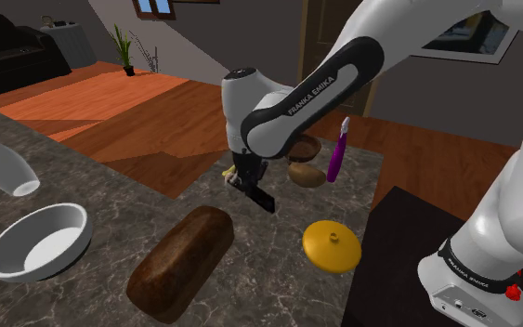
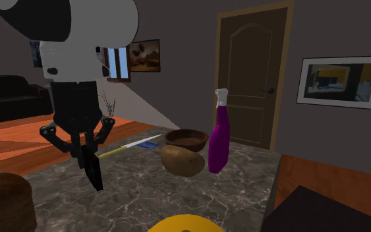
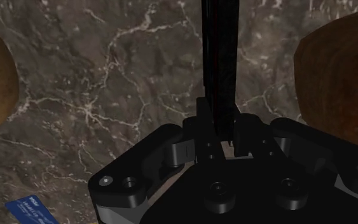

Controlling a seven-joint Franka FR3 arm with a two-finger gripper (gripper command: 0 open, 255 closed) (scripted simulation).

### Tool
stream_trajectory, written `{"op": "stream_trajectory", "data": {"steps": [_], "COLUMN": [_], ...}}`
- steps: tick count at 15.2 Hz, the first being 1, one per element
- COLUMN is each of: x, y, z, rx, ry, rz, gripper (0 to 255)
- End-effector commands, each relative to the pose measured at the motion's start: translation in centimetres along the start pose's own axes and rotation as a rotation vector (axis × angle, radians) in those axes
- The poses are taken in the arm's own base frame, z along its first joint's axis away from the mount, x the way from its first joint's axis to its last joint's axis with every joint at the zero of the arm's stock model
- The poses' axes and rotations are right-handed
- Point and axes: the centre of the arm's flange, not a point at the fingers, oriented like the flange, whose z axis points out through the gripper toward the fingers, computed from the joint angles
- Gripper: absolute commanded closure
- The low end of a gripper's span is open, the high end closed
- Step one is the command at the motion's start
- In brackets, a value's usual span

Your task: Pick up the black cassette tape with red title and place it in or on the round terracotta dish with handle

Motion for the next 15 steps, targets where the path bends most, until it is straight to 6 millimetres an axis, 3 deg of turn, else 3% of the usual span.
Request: {"op": "stream_trajectory", "data": {"steps": [1, 6, 15], "x": [0.0, -0.1, 4.2], "y": [0.1, 0.1, 11.1], "z": [-1.0, -3.5, -3.6], "rx": [0.0, 0.0, 0.0], "ry": [0.0, 0.0, 0.0], "rz": [0.0, 0.0, 0.0], "gripper": [255, 255, 255]}}
